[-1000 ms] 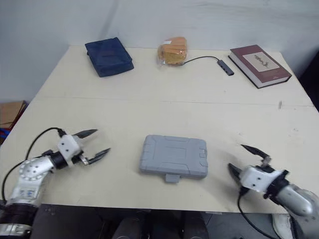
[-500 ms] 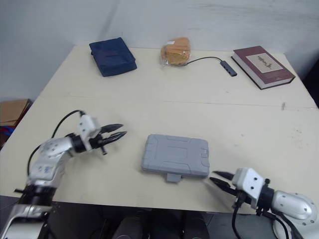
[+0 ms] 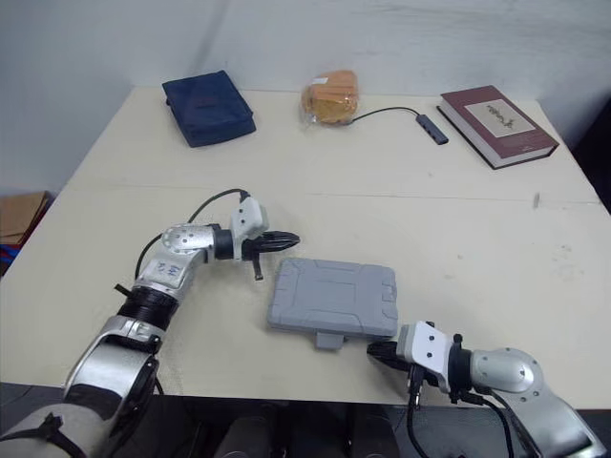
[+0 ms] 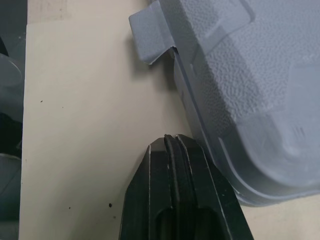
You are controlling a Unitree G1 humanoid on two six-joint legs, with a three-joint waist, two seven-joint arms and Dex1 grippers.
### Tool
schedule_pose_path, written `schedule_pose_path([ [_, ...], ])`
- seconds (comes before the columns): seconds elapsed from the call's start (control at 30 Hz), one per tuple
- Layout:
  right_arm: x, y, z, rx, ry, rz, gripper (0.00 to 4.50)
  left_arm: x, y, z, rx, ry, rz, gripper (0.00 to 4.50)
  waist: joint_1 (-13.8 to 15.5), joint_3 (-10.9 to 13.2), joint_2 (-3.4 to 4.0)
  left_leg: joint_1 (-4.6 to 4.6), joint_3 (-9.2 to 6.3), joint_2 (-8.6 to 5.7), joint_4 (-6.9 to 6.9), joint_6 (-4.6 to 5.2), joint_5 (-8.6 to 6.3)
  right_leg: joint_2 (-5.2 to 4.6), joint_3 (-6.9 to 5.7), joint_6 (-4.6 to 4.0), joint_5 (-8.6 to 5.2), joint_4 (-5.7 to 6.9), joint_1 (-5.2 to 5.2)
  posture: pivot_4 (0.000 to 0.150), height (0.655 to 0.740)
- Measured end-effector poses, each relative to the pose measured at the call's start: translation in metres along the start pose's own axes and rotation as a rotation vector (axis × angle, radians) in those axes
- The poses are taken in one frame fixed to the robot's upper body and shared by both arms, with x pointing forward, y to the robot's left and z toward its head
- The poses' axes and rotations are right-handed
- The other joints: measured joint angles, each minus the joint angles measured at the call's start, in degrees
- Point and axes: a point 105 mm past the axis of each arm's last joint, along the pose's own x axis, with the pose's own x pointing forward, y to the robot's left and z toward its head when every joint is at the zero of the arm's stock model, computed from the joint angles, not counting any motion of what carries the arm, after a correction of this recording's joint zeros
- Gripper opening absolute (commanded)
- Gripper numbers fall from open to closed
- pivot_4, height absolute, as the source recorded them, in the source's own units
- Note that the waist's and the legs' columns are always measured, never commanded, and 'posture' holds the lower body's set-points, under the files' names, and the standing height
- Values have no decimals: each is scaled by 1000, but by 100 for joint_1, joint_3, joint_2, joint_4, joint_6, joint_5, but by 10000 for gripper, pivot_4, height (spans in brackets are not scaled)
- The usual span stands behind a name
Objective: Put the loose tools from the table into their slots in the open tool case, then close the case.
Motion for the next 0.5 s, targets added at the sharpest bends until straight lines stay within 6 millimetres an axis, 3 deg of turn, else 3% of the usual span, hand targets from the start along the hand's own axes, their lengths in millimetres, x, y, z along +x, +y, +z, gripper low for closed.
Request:
schedule_pose_path([
  [0.17,1,-8,-2,-99,15,17,0,0,-5,-2,-6,4,-47,647,3,-4,-8,4,0,-2,3,2,0,-4,3,-1,1,4,3,1500,7400],
  [0.5,11,-67,0,-195,34,-91,0,-27,-37,-20,11,17,-74,647,-123,-9,-15,11,0,-2,6,-2,5,-16,10,-5,3,22,3,1500,7400],
])
